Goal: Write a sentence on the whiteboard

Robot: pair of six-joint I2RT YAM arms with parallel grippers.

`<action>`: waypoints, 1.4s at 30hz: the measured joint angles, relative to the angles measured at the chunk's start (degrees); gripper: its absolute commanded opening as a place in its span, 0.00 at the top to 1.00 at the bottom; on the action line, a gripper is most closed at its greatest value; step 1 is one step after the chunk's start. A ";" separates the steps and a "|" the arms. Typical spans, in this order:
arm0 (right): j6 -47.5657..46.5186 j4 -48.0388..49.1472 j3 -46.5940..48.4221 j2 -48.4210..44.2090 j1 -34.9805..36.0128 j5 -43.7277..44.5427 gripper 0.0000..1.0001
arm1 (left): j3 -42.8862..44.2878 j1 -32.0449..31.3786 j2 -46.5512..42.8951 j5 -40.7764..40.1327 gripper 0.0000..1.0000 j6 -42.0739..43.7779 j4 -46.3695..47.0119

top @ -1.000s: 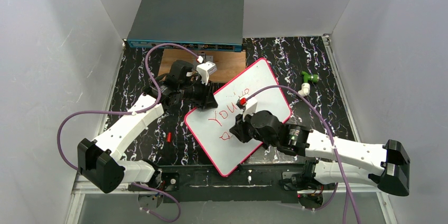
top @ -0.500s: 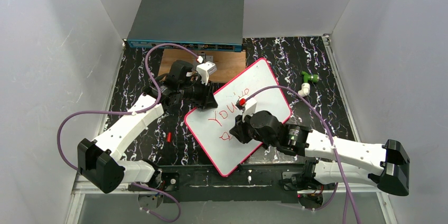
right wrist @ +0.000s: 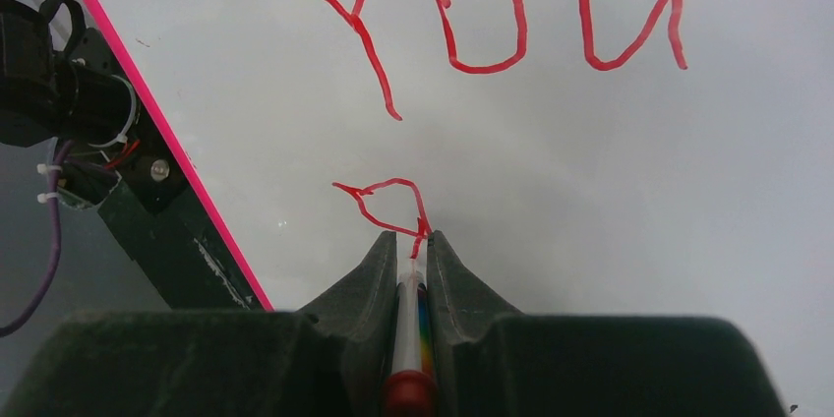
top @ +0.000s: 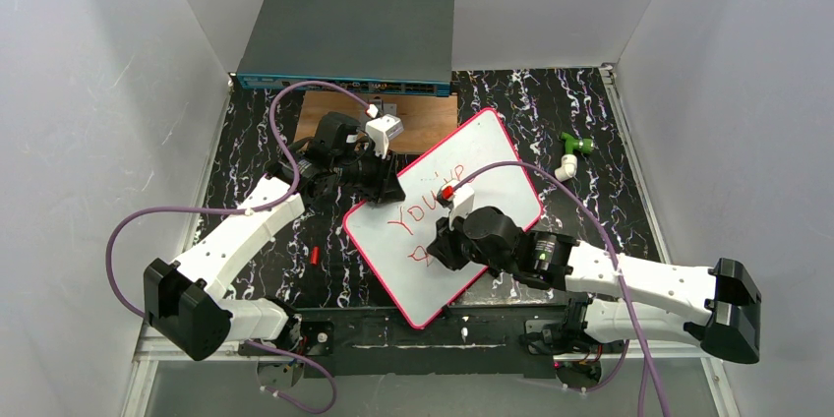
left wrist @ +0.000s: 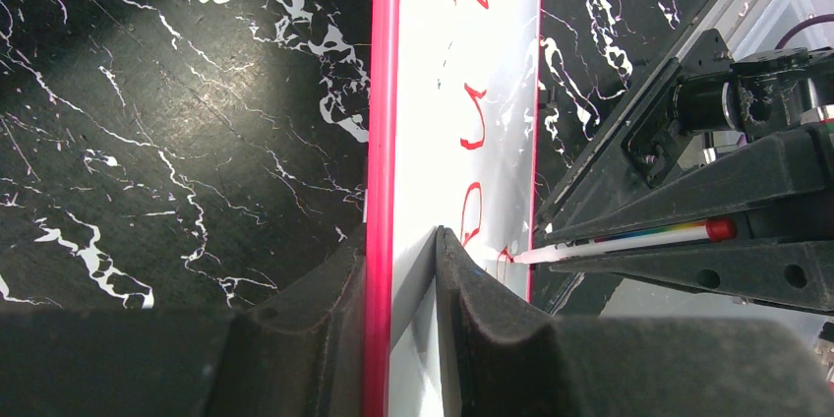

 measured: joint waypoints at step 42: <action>-3.96 3.34 0.02 2.47 1.55 -6.16 0.99 | -0.09 -0.02 -0.26 -0.02 1.00 0.15 0.00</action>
